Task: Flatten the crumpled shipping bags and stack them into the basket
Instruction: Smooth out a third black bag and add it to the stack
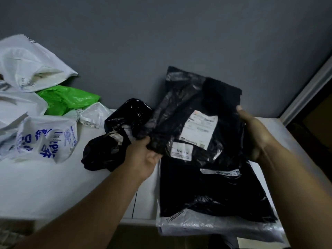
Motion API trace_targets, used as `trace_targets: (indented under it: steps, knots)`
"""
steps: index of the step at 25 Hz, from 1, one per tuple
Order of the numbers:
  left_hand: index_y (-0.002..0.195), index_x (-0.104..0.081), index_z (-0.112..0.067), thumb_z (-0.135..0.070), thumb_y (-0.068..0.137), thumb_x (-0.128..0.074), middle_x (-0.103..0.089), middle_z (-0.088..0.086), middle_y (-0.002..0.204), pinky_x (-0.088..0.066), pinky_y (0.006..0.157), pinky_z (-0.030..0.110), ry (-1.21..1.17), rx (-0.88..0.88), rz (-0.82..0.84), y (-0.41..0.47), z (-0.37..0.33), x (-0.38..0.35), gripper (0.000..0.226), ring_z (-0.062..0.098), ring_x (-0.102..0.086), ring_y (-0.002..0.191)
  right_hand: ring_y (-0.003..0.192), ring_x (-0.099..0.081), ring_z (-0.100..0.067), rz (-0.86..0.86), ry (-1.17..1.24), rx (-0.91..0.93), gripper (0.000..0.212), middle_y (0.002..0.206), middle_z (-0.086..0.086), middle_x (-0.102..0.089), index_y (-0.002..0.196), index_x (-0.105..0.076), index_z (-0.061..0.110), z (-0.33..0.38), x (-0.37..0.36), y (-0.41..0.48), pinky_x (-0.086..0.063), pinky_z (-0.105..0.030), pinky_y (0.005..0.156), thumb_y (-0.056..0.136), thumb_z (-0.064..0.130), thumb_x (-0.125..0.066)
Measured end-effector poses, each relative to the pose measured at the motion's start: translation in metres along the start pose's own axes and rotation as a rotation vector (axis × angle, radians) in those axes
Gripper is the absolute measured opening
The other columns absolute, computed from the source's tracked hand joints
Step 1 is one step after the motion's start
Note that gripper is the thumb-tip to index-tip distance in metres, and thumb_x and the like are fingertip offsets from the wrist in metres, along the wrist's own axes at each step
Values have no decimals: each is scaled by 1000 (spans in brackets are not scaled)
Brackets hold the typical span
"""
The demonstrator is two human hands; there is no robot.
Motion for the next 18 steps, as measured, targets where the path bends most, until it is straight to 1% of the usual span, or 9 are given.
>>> trace_targets:
  steps: [3,5,6,8,11,12,14,16,18]
  knots:
    - [122,-59,3,9,94,-47,-67,16,106,-55,81,42,333,137,-40,-4,27,11,30,28,-65,92,75,-76,-29,-55,-94,-45,43,92,-11,-78,106,-74,11,-12,17,6,-56,-37,70,85,48,-72]
    - [116,-64,4,19,83,-47,-71,16,104,-58,79,41,595,215,-44,-8,33,20,40,29,-69,90,66,-74,-32,-164,-279,-29,36,85,-17,-76,109,-70,2,-25,32,13,-59,-39,63,82,25,-79]
    - [113,-66,2,15,79,-49,-73,15,102,-58,79,41,731,250,-34,-10,33,25,40,29,-72,88,67,-74,-34,-182,-361,-20,33,85,-19,-75,110,-68,-1,-30,36,14,-60,-42,63,82,11,-78]
    - [111,-68,-5,-6,78,-58,-76,11,101,-58,82,40,930,316,2,-13,33,30,34,28,-75,85,76,-73,-38,-156,-441,-25,29,90,-22,-74,110,-67,-2,-39,41,15,-61,-46,71,83,-5,-72]
    - [109,-70,-15,-48,85,-67,-76,6,98,-60,72,35,1012,297,-1,-10,27,30,41,25,-74,86,73,-74,-36,-85,-455,26,22,84,-19,-76,103,-69,0,-32,42,14,-60,-40,66,84,-12,-66]
    - [109,-70,-15,-51,86,-67,-75,5,97,-59,66,31,1035,252,-9,-6,24,29,43,22,-73,85,71,-74,-34,-77,-452,51,21,83,-18,-76,101,-70,1,-27,41,14,-60,-39,65,85,-12,-66]
    - [110,-69,-10,-36,91,-66,-73,6,95,-53,57,27,1072,201,2,-6,20,26,32,20,-68,79,72,-74,-34,-89,-459,65,18,85,-18,-76,99,-71,1,-23,44,16,-60,-38,65,85,-10,-67]
    - [109,-67,-7,-19,90,-67,-72,8,95,-52,53,26,1181,253,58,-11,22,27,23,20,-68,76,72,-73,-33,-108,-511,43,19,87,-20,-74,102,-68,0,-28,48,16,-58,-33,60,85,-9,-68]
    - [108,-66,-9,-21,86,-72,-73,7,94,-57,59,27,1307,304,131,-15,28,29,25,21,-73,80,72,-71,-32,-117,-605,13,27,90,-21,-72,109,-64,-3,-39,54,18,-57,-31,57,84,-9,-69]
Point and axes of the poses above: each hand's wrist, its own y-axis towards the middle knuckle, its own x-axis out of the back of the hand, z = x × y, the point moved 4 cm from there along y, towards the middle knuckle
